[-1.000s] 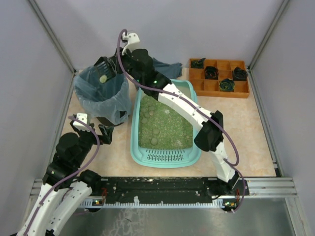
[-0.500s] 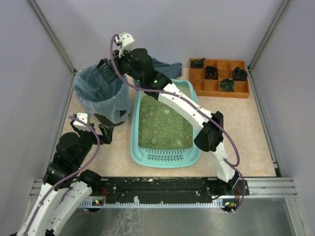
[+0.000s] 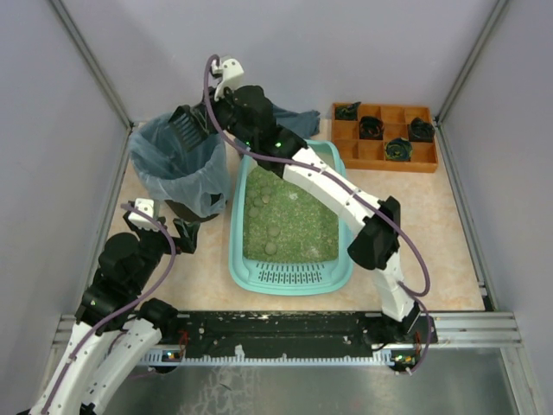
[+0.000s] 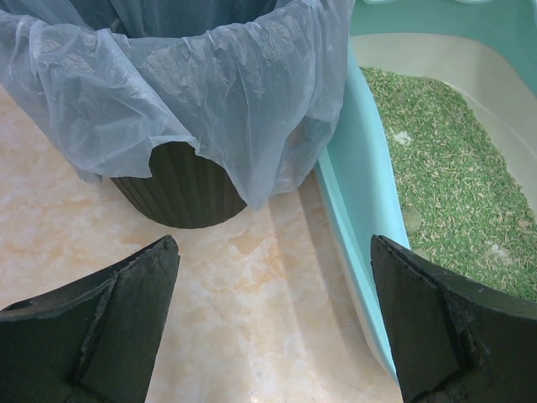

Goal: Clean the litter box

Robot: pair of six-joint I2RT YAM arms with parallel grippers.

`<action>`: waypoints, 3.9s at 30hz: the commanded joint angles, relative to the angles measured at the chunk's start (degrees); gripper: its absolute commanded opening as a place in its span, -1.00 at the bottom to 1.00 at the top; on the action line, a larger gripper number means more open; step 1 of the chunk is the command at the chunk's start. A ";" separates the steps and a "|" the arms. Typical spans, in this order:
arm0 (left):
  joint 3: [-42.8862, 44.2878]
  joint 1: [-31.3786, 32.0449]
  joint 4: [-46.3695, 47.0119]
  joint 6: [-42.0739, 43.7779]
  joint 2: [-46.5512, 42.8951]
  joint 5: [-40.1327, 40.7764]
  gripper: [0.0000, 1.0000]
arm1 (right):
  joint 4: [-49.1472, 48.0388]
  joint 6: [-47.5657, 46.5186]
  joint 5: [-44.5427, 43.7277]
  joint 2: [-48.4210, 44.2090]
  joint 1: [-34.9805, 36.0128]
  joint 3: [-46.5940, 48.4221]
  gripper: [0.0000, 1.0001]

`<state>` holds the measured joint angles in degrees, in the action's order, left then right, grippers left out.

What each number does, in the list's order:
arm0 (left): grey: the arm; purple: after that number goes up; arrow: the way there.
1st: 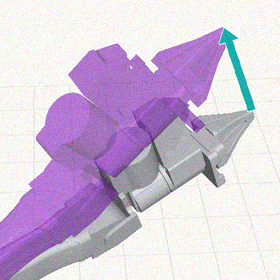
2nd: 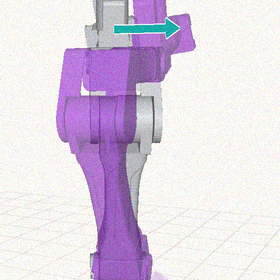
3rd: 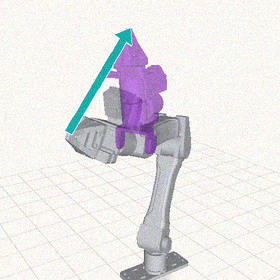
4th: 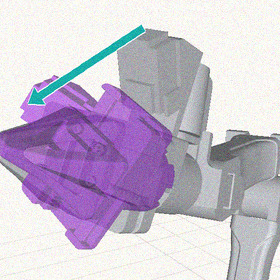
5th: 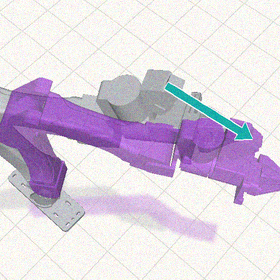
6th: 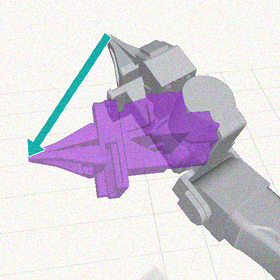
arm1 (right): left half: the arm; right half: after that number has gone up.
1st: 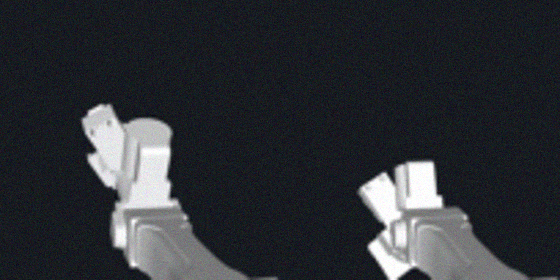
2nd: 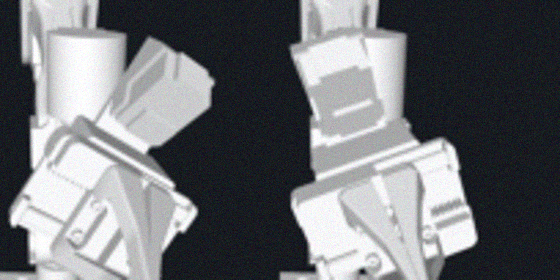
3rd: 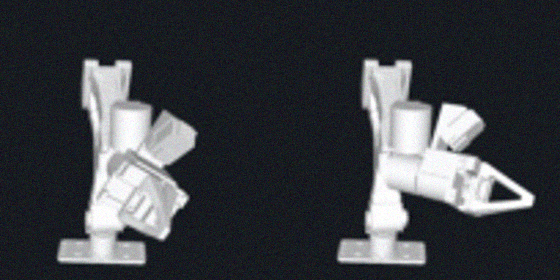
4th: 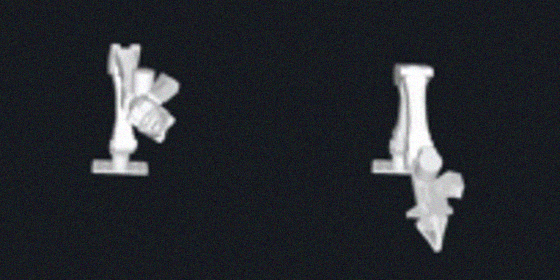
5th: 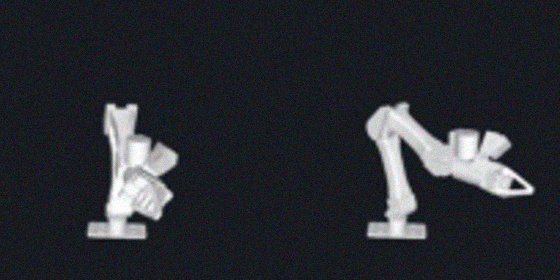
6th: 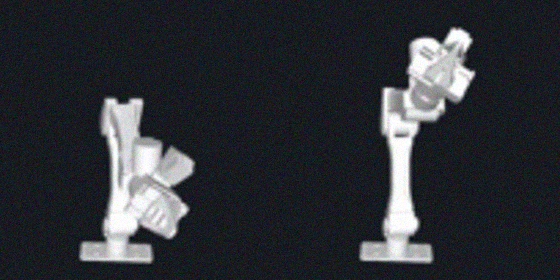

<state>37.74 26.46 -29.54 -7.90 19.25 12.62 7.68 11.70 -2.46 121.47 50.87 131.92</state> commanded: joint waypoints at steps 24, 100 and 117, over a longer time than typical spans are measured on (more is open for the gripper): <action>-0.03 -0.53 1.32 0.15 0.84 -1.07 1.00 | -10.68 20.39 -29.66 -58.57 -2.28 -65.13 -1.00; -0.04 -0.51 1.37 0.15 1.04 -1.08 1.00 | -26.23 56.27 -13.04 -30.72 -12.53 -81.23 -1.00; -0.03 -0.49 1.34 0.25 0.91 -1.11 1.00 | -28.94 55.85 -13.11 -49.10 -15.72 -92.70 -1.00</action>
<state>37.74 26.24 -29.52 -7.84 20.78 11.55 -17.21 67.51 -15.35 78.78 36.29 40.66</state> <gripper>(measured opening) 0.998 0.158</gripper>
